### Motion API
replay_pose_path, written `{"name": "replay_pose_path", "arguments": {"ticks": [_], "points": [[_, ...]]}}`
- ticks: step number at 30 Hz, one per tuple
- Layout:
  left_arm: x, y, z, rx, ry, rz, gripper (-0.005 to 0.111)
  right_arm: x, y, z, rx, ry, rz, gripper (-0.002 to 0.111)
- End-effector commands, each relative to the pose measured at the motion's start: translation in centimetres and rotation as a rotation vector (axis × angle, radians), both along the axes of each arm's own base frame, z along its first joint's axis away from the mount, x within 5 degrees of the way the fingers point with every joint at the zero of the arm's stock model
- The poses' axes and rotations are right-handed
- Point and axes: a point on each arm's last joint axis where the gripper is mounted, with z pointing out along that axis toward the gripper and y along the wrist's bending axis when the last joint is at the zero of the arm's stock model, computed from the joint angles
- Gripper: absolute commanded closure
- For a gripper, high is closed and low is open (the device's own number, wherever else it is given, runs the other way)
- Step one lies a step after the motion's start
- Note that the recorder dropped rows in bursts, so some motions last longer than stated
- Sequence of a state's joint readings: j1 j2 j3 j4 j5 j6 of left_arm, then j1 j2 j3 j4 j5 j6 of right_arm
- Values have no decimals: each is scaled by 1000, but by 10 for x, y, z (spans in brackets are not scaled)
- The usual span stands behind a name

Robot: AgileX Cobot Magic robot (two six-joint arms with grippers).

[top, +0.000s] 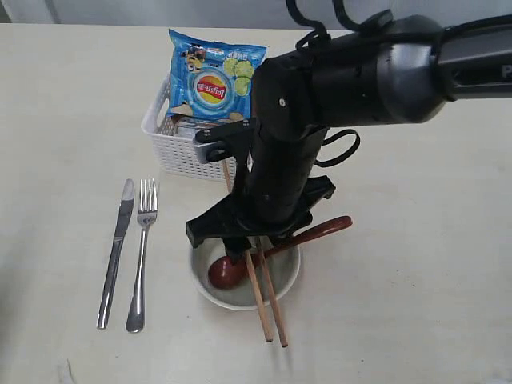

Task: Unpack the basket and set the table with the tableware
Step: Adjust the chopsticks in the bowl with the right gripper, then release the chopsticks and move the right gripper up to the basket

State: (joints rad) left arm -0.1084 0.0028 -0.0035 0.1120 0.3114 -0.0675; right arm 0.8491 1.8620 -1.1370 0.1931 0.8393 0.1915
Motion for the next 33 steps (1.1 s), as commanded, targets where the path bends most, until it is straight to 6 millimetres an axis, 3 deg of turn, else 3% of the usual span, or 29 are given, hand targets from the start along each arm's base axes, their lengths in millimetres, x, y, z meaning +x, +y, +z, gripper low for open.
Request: {"name": "replay_pose_path", "arguments": {"ticks": [1, 9, 14, 22, 24, 25, 27, 30, 33], "points": [[0, -1, 0, -8, -6, -8, 107, 0, 1, -4, -22, 11, 5, 51], [0, -1, 0, -8, -6, -8, 107, 0, 1, -4, -23, 10, 6, 53], [0, -1, 0, -8, -6, -8, 107, 0, 0, -4, -27, 5, 13, 74], [0, -1, 0, -8, -6, -8, 107, 0, 0, -3, -36, 16, 14, 72], [0, -1, 0, -8, -6, -8, 107, 1, 1, 0, -39, 21, 19, 65], [0, -1, 0, -8, -6, -8, 107, 3, 3, 5, -30, 15, 20, 56], [0, -1, 0, -8, -6, -8, 107, 4, 5, 10, -30, 18, 22, 48], [0, -1, 0, -8, -6, -8, 107, 6, 9, 20, -36, 27, 31, 48], [0, -1, 0, -8, -6, -8, 107, 14, 16, 48, -21, -1, 45, 48]]}}
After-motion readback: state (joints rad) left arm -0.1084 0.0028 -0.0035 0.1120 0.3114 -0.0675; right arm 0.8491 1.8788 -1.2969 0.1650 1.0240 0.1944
